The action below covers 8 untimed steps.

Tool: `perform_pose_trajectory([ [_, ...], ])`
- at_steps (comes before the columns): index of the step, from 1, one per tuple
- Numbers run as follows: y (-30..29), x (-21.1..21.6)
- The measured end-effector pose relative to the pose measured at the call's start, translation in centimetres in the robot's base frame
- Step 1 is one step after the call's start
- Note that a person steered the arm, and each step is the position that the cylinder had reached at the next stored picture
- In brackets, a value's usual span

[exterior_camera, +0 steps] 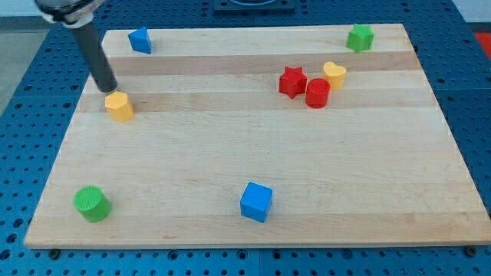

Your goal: Slide the yellow hexagon to the center

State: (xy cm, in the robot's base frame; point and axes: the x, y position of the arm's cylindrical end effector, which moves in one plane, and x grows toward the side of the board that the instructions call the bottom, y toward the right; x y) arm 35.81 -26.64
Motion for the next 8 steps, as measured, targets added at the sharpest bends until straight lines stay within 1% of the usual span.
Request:
perform_pose_trajectory([
  [1, -0.3, 4.2],
  [2, -0.1, 6.5],
  [3, 2.0, 5.1],
  [5, 8.5, 3.0],
  [7, 9.8, 0.4],
  [8, 12.1, -0.4],
])
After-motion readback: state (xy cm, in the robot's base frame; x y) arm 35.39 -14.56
